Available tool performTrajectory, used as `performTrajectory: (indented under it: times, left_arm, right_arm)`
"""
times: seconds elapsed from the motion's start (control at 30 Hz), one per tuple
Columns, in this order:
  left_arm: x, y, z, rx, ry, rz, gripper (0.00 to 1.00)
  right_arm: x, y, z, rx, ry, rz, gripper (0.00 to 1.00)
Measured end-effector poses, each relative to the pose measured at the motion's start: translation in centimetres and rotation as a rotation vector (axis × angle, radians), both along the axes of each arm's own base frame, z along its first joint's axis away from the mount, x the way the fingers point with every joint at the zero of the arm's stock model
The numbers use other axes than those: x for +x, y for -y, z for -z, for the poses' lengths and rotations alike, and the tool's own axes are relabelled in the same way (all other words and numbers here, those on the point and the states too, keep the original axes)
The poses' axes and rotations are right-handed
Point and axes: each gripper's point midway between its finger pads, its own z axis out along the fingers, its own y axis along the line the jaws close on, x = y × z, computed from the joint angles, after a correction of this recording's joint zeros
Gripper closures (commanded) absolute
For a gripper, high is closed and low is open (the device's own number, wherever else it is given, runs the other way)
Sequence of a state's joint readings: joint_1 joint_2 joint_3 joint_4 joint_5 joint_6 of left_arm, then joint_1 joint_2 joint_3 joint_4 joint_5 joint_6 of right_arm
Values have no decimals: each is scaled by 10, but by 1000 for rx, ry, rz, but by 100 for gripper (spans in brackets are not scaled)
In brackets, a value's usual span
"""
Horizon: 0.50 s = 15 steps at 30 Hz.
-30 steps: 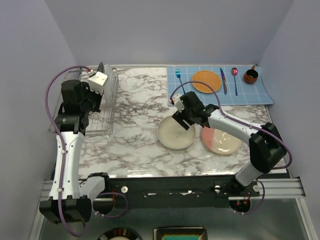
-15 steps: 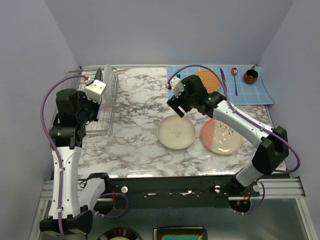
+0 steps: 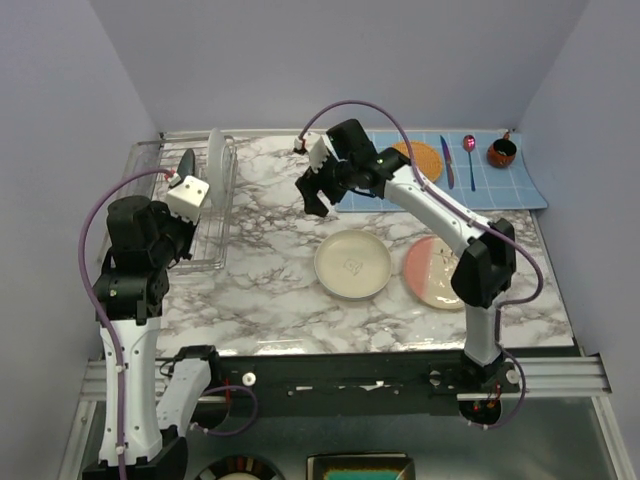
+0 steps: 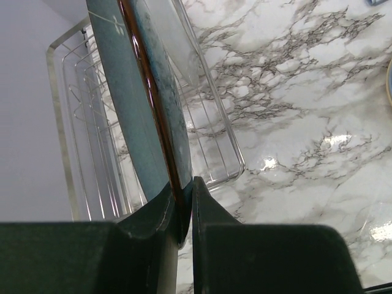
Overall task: Unload the plates from the dish rack
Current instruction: Unload the plate from the dish rack.
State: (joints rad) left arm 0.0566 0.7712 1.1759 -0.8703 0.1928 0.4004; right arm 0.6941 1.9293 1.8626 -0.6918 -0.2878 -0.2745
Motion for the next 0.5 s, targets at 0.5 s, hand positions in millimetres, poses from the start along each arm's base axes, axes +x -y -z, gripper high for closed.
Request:
performTrajectory:
  times: [0.5]
  left_arm:
    - [4, -13, 11, 17, 11, -78, 100]
  right_arm:
    - [-7, -97, 10, 217, -270, -29, 14]
